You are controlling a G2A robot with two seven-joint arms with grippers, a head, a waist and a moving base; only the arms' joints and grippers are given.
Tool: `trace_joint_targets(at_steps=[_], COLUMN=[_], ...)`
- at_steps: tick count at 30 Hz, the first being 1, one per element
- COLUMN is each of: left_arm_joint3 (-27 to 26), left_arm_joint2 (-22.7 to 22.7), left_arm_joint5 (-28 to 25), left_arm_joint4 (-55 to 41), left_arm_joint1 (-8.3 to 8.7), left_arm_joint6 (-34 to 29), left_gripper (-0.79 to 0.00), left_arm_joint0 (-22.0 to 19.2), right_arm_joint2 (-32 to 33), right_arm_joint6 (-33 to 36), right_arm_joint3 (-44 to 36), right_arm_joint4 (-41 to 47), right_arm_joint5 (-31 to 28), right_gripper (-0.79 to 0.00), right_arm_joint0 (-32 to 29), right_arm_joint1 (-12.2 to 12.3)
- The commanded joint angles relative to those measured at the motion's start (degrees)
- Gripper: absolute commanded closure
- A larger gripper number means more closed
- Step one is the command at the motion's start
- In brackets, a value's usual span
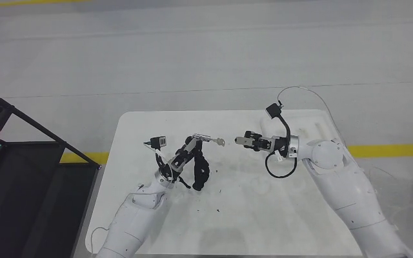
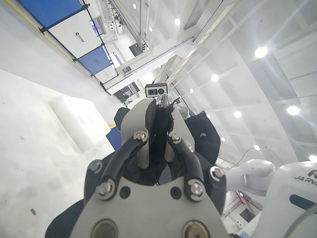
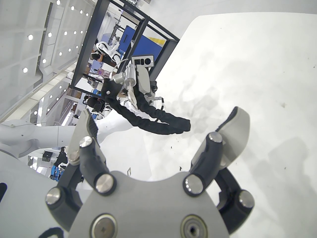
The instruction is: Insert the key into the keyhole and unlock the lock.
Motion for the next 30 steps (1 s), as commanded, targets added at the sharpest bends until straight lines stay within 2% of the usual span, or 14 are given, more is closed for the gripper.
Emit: trace_joint_targets(at_steps=[1,7,9,13,16,17,30], left_arm_joint3=[0.72,0.77,0.77,0.77,0.77,0.77,0.77], left_arm_joint2=[0.28,0.36,0.36,0.36,0.36,0.36,0.36], left_arm_joint5=[0.19,0.23,0.23,0.23,0.23,0.23,0.23], left_arm_joint4=[-1.15,-1.46,-1.46,-1.46,-1.46,-1.46,-1.46], left_arm_joint1=[-0.06,-0.08,-0.08,-0.08,-0.08,-0.08,-0.08], left_arm_joint6=[-0.94,-1.05,-1.05,-1.05,-1.05,-1.05,-1.05], left_gripper=[0.0,0.0,0.0,0.0,0.0,0.0,0.0], left_arm_joint0=[-0.48,-0.53,-0.53,-0.53,-0.53,-0.53,-0.53], right_arm_joint2=[0.0,-0.66,-1.08,-1.62,-0.59,-0.36,-0.36], right_arm_joint6=[0.0,-1.3,-1.6,-3.06,-6.52,-7.36,-7.36], right_arm_joint3=[0.0,-1.33,-1.96,-3.12,-3.99,-4.24,-4.24], right_arm_joint4=[0.0,-2.2,-3.68,-5.36,-13.59,-15.08,-15.08], right_arm_joint5=[0.0,0.45,-1.54,-8.15,-19.32,-20.71,-20.71], right_gripper=[-0.785,-0.785,-0.785,-0.785,-0.785,-0.785,-0.785], right_arm_joint0=[0.0,-0.64,-0.69,-1.03,-0.77,-0.7,-0.7], right_arm_joint1=[0.0,-0.02,-0.04,-0.12,0.09,0.11,0.11])
